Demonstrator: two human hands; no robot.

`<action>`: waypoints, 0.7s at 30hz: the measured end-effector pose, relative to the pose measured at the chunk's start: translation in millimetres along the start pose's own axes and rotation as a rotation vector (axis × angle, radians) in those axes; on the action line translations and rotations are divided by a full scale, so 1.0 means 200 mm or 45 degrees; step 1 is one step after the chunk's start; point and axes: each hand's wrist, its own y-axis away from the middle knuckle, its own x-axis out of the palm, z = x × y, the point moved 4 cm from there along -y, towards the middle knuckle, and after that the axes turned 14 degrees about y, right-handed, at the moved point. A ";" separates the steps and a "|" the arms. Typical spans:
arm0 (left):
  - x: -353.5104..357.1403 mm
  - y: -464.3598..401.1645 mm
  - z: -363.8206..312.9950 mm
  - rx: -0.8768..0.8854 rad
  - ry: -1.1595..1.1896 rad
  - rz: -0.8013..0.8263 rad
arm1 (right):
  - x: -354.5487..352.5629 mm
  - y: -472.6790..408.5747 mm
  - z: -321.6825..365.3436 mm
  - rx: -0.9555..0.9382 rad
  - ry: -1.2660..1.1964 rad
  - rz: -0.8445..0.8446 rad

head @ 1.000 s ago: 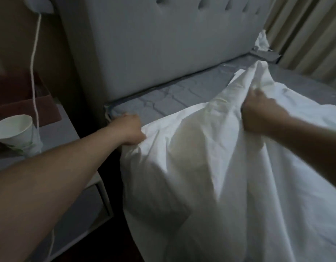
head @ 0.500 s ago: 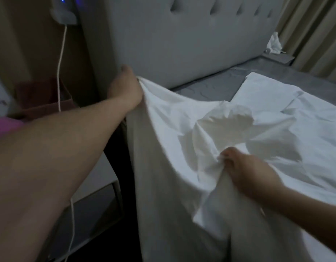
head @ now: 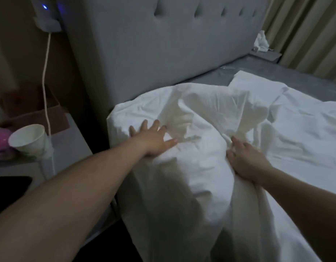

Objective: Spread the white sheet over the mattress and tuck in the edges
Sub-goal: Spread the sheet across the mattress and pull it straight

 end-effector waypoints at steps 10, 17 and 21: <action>-0.01 0.13 -0.42 -0.113 -0.092 -0.210 | -0.16 0.56 -0.21 -0.149 -0.097 0.001; 0.33 0.73 -1.37 0.760 0.008 -0.274 | -0.09 1.24 -0.88 0.143 -0.214 -0.123; 0.70 1.17 -1.82 0.949 -0.206 0.107 | -0.08 1.71 -1.41 0.468 -0.341 -0.163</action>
